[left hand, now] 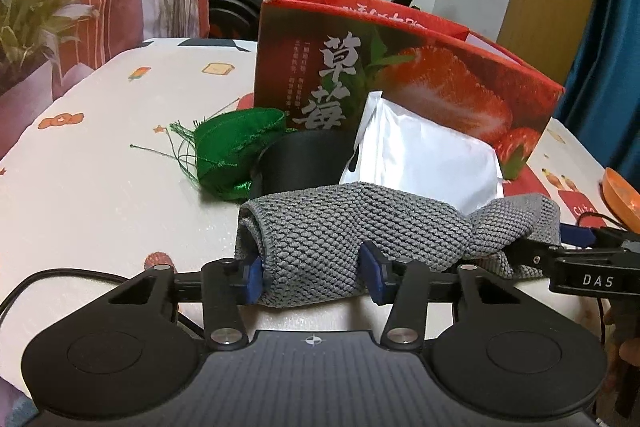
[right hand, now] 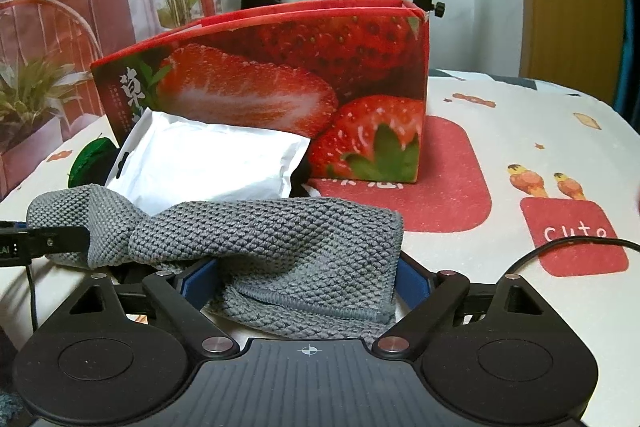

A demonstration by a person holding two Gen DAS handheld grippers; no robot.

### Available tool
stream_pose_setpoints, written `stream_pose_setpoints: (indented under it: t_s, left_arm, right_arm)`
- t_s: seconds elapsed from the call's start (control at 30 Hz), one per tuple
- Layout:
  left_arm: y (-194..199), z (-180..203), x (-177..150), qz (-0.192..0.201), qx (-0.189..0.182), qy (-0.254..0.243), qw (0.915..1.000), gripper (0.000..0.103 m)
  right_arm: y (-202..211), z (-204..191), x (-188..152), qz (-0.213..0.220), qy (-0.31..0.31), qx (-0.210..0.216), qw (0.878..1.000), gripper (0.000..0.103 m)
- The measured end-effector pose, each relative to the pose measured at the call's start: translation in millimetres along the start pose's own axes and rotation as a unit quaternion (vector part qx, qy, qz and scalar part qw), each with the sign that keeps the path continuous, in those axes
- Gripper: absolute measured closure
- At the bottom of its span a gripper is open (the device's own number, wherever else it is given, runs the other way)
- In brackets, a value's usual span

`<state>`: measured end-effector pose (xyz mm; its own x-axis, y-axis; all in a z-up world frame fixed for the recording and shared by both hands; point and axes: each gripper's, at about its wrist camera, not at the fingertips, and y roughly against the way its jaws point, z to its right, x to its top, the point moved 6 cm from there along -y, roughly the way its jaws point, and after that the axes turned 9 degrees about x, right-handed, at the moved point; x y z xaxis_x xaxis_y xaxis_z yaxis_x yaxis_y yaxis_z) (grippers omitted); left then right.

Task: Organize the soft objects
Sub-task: 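Close the right tool on the grey knit cloth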

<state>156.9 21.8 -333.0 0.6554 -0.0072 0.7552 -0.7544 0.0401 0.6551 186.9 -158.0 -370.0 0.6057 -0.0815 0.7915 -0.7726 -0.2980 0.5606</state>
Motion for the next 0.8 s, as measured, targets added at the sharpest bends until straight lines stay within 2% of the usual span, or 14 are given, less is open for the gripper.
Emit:
stream_pose_setpoints:
  t_s: [0.2, 0.4, 0.43, 0.53, 0.57, 0.6, 0.7, 0.8]
  left_arm:
    - [-2, 0, -2, -0.006, -0.001, 0.0, 1.0, 0.052]
    - [-2, -1, -3, -0.006, -0.002, 0.002, 1.0, 0.053]
    - [-2, -1, -3, -0.006, -0.003, 0.003, 1.0, 0.054]
    - [0, 0, -2, -0.005, -0.003, 0.001, 1.0, 0.067]
    - [1, 1, -2, -0.002, -0.003, -0.004, 1.0, 0.078]
    - [3, 3, -1, 0.002, -0.004, -0.012, 0.9999, 0.083]
    - [10, 12, 1, 0.021, 0.005, -0.044, 0.9988, 0.086]
    - [12, 12, 1, 0.022, 0.002, -0.043, 0.9988, 0.087]
  right_arm:
    - [4, -1, 1, 0.0, 0.003, -0.011, 1.0, 0.025]
    - [6, -3, -1, -0.005, 0.009, -0.003, 1.0, 0.043]
    - [6, -5, -1, -0.005, 0.012, 0.0, 1.0, 0.05]
    - [6, -11, -1, -0.005, 0.021, 0.01, 1.0, 0.062]
    - [6, -13, -1, -0.006, 0.024, 0.013, 1.0, 0.064]
    - [7, -14, 0, -0.006, 0.027, 0.017, 0.999, 0.068]
    - [8, -18, 1, -0.005, 0.03, 0.024, 0.999, 0.073]
    - [11, -18, 2, -0.001, 0.027, 0.028, 0.999, 0.075]
